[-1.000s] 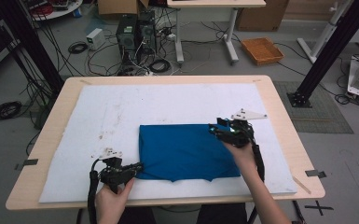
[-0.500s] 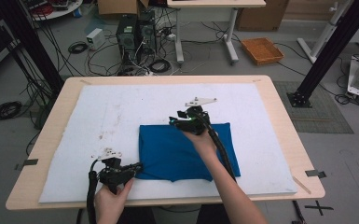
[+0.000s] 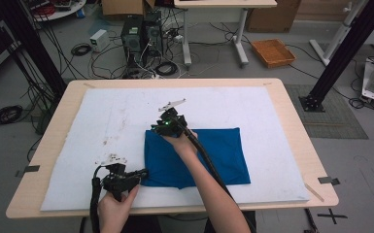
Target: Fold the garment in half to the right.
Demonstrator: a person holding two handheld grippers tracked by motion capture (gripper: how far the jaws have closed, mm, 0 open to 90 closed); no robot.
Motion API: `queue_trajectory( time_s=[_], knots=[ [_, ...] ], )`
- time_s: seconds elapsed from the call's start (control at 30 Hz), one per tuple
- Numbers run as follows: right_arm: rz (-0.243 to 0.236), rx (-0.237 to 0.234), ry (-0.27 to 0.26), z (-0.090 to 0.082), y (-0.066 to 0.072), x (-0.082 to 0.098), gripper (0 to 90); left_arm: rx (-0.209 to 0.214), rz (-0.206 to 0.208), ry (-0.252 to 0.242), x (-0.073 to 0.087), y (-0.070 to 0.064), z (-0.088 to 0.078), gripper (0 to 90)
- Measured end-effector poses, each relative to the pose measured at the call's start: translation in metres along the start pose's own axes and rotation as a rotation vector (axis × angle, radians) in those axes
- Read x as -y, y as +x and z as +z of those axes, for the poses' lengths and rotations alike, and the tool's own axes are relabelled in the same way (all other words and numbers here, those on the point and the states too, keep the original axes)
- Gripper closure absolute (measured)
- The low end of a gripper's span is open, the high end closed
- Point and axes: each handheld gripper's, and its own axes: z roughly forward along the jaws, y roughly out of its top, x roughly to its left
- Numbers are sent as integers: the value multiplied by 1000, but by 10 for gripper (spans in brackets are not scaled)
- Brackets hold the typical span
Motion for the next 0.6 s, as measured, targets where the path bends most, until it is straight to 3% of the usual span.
queue_trajectory(
  time_s=[0.23, 0.5, 0.6],
  knots=[
    [-12, 7, 66, 28, 11, -12, 673, 2, 1, 1, 0, 1, 0, 826],
    [-22, 28, 110, 47, 15, -14, 697, 7, 2, 5, 0, 1, 0, 826],
    [-40, 60, 142, 54, 18, -14, 704, 8, 4, 8, -1, 1, 0, 825]
  ],
)
